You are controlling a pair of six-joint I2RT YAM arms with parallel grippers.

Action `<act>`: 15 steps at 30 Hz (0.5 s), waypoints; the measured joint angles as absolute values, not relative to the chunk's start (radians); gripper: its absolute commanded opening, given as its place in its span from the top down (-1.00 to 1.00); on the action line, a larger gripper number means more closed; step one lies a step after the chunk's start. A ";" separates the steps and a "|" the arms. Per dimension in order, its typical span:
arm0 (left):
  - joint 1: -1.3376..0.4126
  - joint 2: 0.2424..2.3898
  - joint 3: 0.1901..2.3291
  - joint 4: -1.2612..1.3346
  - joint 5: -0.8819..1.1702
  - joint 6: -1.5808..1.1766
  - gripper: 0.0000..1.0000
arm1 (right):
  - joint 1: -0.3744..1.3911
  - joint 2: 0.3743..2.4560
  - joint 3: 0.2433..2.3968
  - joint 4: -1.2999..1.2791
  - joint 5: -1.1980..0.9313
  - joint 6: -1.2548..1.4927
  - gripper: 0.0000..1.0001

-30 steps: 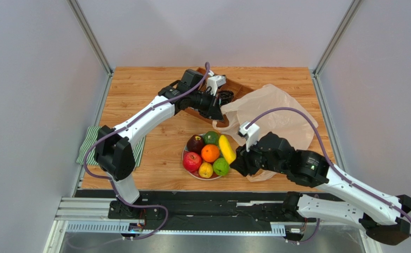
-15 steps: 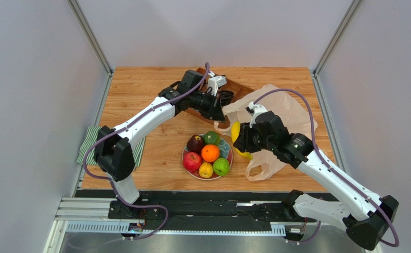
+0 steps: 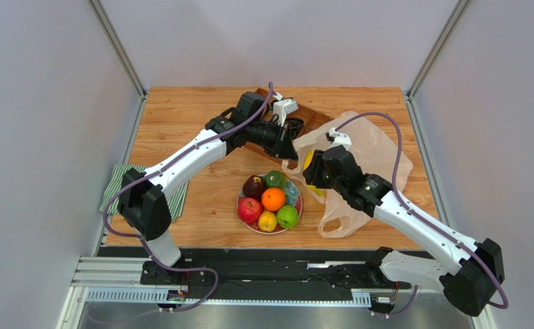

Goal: Place the fruits into the plastic bag

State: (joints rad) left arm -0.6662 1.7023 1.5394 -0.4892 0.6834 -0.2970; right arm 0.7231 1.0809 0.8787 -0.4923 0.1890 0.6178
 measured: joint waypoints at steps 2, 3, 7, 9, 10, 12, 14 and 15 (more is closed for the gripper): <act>-0.673 1.696 1.539 -0.485 0.688 -0.303 1.00 | 0.723 1.077 0.879 -0.467 0.285 0.617 1.00; -0.675 1.693 1.539 -0.483 0.692 -0.306 1.00 | 0.721 1.075 0.879 -0.457 0.336 0.612 1.00; -0.687 1.676 1.538 -0.477 0.715 -0.323 1.00 | 0.714 1.071 0.879 -0.416 0.550 0.556 1.00; -0.697 1.665 1.538 -0.472 0.737 -0.337 1.00 | 0.710 1.073 0.884 -0.410 0.648 0.518 1.00; -0.704 1.660 1.538 -0.471 0.745 -0.342 1.00 | 0.710 1.075 0.888 -0.402 0.710 0.490 1.00; -0.725 1.646 1.538 -0.462 0.762 -0.358 1.00 | 0.708 1.076 0.901 -0.389 0.806 0.447 1.00; -0.754 1.636 1.538 -0.446 0.780 -0.379 1.00 | 0.707 1.074 0.913 -0.371 0.876 0.418 1.00; -0.770 1.632 1.538 -0.432 0.791 -0.394 1.00 | 0.707 1.070 0.915 -0.360 0.897 0.409 1.00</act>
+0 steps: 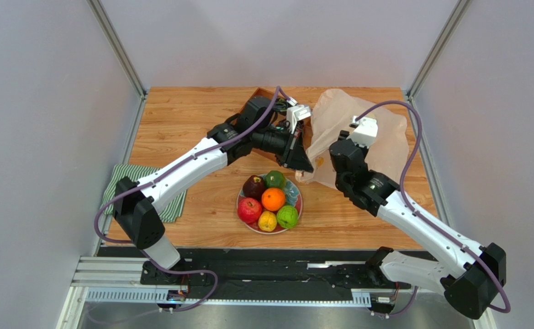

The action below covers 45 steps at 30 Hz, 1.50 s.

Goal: Place the fruits into the plastic bag

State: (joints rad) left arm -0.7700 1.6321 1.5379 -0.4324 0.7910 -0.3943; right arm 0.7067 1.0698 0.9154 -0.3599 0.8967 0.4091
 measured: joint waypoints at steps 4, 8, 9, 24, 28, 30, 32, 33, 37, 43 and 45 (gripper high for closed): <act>-0.838 1.629 1.539 -0.387 0.827 -0.459 1.00 | 0.703 1.015 0.907 -0.302 0.915 0.419 1.00; -0.893 1.629 1.541 -0.311 0.865 -0.547 1.00 | 0.703 0.912 0.826 -0.196 0.899 0.481 1.00; -0.905 1.629 1.542 -0.289 0.871 -0.571 1.00 | 0.703 0.891 0.801 -0.174 0.899 0.496 1.00; -0.967 1.614 1.545 0.142 0.916 -1.018 1.00 | 0.627 0.972 0.742 -0.050 1.024 0.419 1.00; -0.964 1.579 1.497 0.226 0.918 -1.092 1.00 | 0.498 1.062 0.800 -0.178 0.927 0.455 1.00; -0.954 1.573 1.480 0.244 0.922 -1.105 1.00 | 0.447 1.078 0.813 -0.239 0.875 0.467 1.00; -0.931 1.570 1.453 0.255 0.929 -1.109 1.00 | 0.408 1.079 0.822 -0.302 0.827 0.472 1.00; -0.917 1.570 1.439 0.254 0.934 -1.109 1.00 | 0.398 1.079 0.826 -0.322 0.810 0.474 1.00; -0.852 1.581 1.393 0.235 0.952 -1.091 1.00 | 0.364 1.080 0.856 -0.408 0.729 0.472 0.83; -0.815 1.668 1.396 0.143 0.992 -0.992 1.00 | 0.336 1.116 0.916 -0.491 0.650 0.452 -0.22; -0.816 1.694 1.398 0.102 1.000 -0.949 1.00 | 0.334 1.126 0.922 -0.504 0.641 0.443 -0.40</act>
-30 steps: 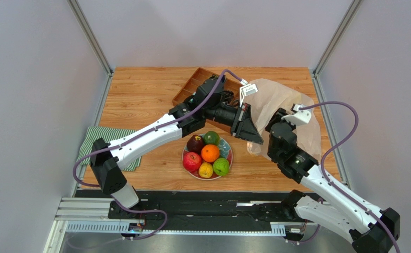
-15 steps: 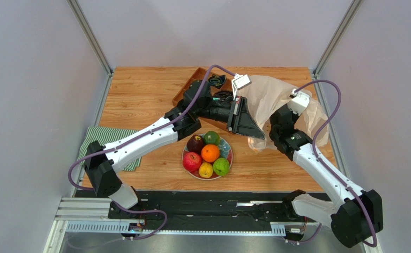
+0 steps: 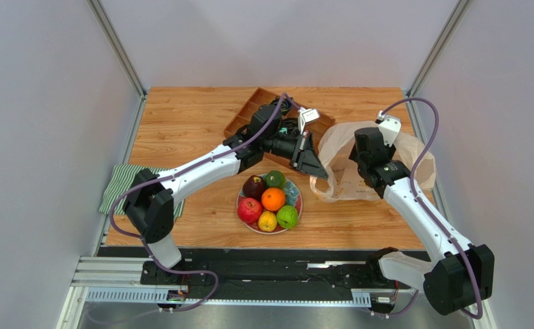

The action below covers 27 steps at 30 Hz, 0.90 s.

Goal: Place the fruits into the plastic bag

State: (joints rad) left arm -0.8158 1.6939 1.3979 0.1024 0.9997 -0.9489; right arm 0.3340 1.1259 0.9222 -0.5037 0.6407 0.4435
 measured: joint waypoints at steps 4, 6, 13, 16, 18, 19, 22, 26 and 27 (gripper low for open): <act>-0.807 1.719 1.409 -0.024 1.008 -0.836 1.00 | 0.332 1.139 0.922 -0.526 0.612 0.423 -0.50; -0.797 1.719 1.412 -0.065 1.012 -0.794 1.00 | 0.332 1.144 0.922 -0.530 0.599 0.414 -0.51; -0.776 1.719 1.413 -0.113 1.017 -0.733 1.00 | 0.330 1.163 0.922 -0.530 0.554 0.395 -0.41; -0.770 1.719 1.413 -0.119 1.019 -0.727 1.00 | 0.330 1.161 0.922 -0.521 0.481 0.373 -0.37; -0.763 1.719 1.413 -0.123 1.019 -0.725 1.00 | 0.328 1.147 0.922 -0.515 0.389 0.351 -0.36; -0.758 1.719 1.413 -0.124 1.019 -0.723 1.00 | 0.328 1.136 0.921 -0.515 0.353 0.345 -0.36; -0.736 1.720 1.413 -0.131 1.019 -0.716 1.00 | 0.328 1.053 0.913 -0.513 0.199 0.321 -0.36; -0.691 1.721 1.417 -0.156 1.011 -0.697 1.00 | 0.328 0.915 0.913 -0.507 0.020 0.298 -0.36; -0.682 1.721 1.419 -0.163 1.008 -0.690 1.00 | 0.328 0.883 0.913 -0.504 -0.027 0.292 -0.37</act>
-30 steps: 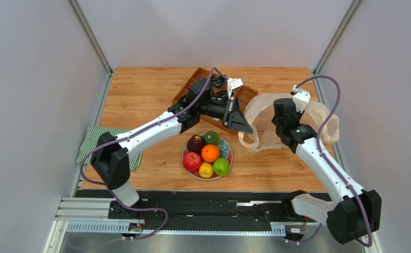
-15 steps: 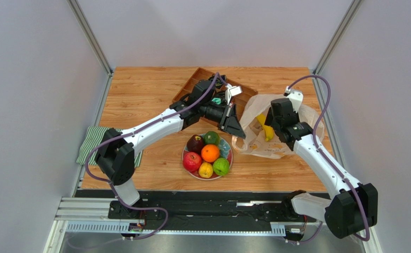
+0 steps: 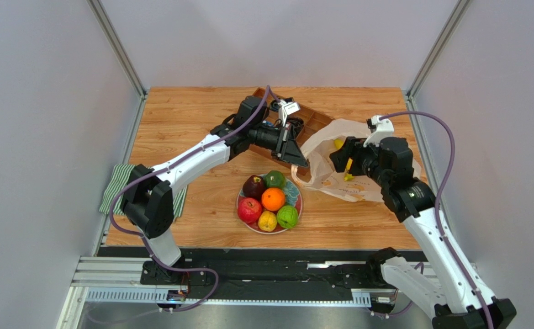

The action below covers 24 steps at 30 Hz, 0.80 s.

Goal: Place the fruits into the plastic bag

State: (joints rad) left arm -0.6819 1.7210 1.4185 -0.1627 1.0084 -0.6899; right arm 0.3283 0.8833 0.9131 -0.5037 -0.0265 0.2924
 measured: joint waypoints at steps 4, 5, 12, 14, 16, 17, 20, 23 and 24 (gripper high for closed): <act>-0.654 1.724 1.434 -0.184 0.999 -0.673 1.00 | 0.329 0.806 0.913 -0.487 -0.206 0.269 -0.35; -0.653 1.724 1.435 -0.185 0.996 -0.670 1.00 | 0.330 0.798 0.913 -0.482 -0.252 0.262 -0.34; -0.654 1.726 1.435 -0.206 0.992 -0.655 1.00 | 0.467 0.805 0.923 -0.475 -0.444 0.223 -0.31; -0.654 1.728 1.435 -0.210 0.992 -0.651 1.00 | 0.579 0.825 0.939 -0.476 -0.435 0.203 -0.26; -0.654 1.730 1.436 -0.214 0.992 -0.647 1.00 | 0.707 0.850 0.957 -0.478 -0.379 0.184 -0.25; -0.654 1.731 1.436 -0.215 0.992 -0.646 1.00 | 0.775 0.872 0.965 -0.477 -0.327 0.174 -0.25; -0.654 1.731 1.436 -0.217 0.992 -0.643 1.00 | 0.952 0.902 0.965 -0.479 -0.215 0.167 -0.24; -0.654 1.731 1.436 -0.218 0.992 -0.641 1.00 | 1.087 0.937 0.961 -0.474 -0.070 0.174 -0.22; -0.654 1.731 1.438 -0.220 0.992 -0.640 1.00 | 1.122 0.948 0.957 -0.469 -0.022 0.183 -0.22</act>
State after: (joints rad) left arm -0.6537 1.7309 1.4380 -0.2195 0.9920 -0.6403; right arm 1.1225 0.9478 0.9565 -0.4690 -0.0216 0.1825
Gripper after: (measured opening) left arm 0.009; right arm 0.620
